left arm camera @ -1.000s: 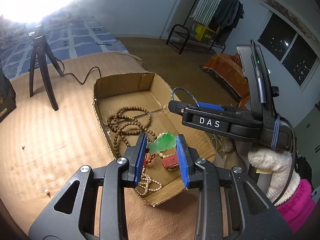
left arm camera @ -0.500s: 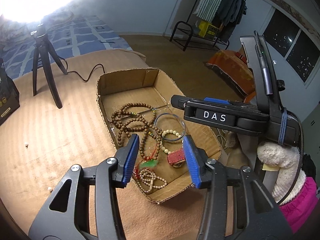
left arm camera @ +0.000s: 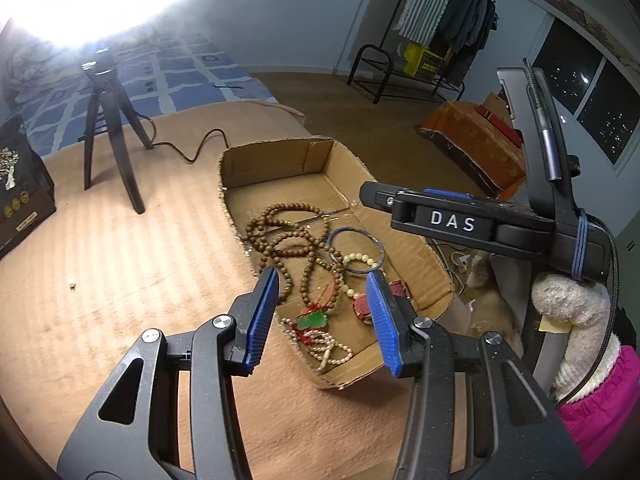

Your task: Organize jewelry

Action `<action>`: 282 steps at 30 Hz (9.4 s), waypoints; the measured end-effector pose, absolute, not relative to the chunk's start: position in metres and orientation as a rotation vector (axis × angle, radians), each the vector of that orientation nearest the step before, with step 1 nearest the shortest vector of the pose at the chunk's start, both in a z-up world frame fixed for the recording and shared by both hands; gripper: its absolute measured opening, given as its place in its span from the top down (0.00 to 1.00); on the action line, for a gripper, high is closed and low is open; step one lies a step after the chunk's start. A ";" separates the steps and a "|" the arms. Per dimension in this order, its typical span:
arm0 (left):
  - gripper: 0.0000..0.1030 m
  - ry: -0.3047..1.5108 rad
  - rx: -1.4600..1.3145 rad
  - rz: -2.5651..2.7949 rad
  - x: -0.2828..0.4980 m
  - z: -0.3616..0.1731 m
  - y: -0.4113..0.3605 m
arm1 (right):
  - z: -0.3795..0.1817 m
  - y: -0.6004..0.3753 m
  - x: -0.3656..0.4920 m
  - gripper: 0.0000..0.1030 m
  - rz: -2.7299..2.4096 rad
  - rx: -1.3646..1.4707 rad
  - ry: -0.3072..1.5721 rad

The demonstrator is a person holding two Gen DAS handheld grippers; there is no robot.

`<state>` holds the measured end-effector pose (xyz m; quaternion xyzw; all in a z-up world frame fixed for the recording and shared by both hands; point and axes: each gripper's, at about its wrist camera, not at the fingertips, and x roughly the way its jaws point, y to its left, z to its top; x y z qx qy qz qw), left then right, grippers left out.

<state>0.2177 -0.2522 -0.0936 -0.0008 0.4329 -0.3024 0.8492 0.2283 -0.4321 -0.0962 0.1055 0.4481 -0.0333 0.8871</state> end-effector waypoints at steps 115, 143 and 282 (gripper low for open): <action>0.94 0.987 0.029 -0.361 0.340 -0.213 -0.062 | -0.193 -0.161 0.221 0.94 0.463 -0.196 1.049; 0.94 0.891 0.023 -0.415 0.286 -0.133 -0.080 | -0.120 -0.233 0.201 0.94 0.333 -0.102 0.923; 0.31 0.645 0.108 -0.527 0.073 -0.005 -0.148 | 0.014 -0.336 0.063 0.00 -0.114 0.029 0.626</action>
